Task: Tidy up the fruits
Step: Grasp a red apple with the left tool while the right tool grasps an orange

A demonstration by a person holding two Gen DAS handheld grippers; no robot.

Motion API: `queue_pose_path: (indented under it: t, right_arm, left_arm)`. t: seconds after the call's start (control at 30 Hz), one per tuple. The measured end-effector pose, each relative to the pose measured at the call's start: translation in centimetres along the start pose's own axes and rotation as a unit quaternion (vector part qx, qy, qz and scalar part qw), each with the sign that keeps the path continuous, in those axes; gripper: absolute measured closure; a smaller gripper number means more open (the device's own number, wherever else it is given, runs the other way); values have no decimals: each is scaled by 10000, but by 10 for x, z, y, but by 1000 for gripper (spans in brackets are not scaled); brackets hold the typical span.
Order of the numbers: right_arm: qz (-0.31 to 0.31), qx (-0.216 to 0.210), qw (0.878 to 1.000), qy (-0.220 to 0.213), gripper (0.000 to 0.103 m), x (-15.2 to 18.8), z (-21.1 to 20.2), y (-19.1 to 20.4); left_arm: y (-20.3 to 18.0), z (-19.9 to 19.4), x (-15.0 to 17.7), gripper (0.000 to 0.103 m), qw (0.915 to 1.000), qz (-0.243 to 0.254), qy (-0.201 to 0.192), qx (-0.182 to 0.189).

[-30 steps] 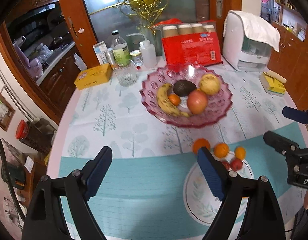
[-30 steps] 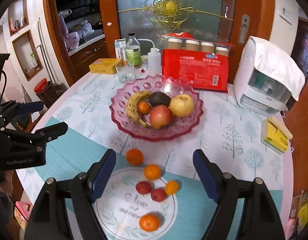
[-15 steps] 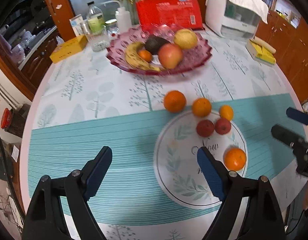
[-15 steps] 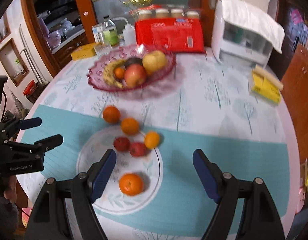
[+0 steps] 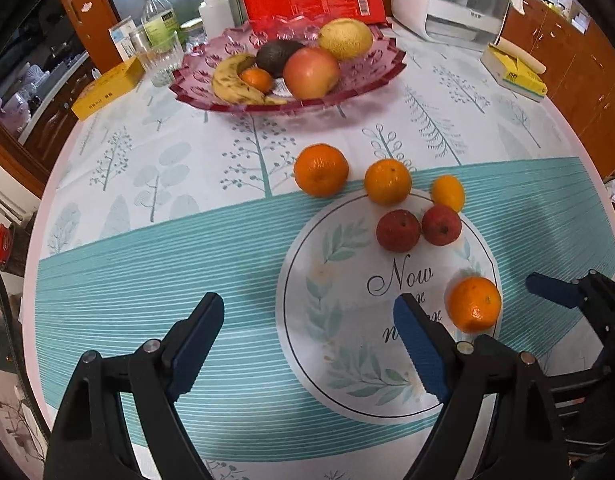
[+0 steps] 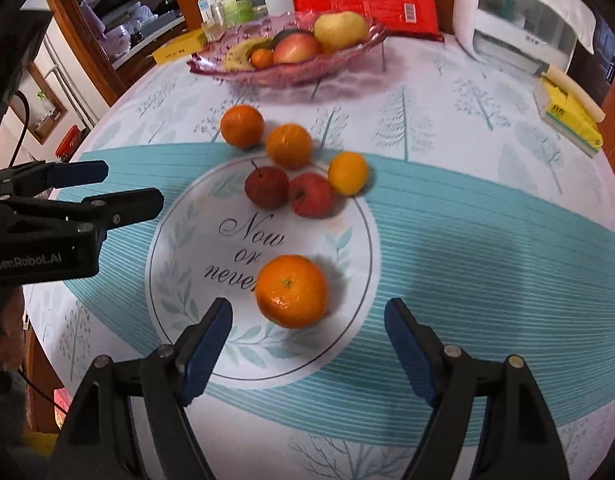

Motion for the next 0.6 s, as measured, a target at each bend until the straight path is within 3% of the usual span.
queue_pose_path:
  t: [0.33, 0.6]
  right_arm:
    - [-129, -143, 9998, 86, 57, -3, 22, 9]
    - [192, -84, 9998, 39, 57, -7, 21, -10]
  left_arm:
    - [-11, 22, -6, 17, 9997, -5, 144, 208]
    - [-27, 42, -20, 18, 9992, 114, 90, 372]
Point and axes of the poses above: each gripper's, at about its wrist camera, not at the fingertips, and z roughly the way its jaws point, y to its left, x to its underside, the point moved 2 cm from there along z, roughly the way its jaws point, and after that the axes turned 3 degrees about -z, right-handed, at the moved point
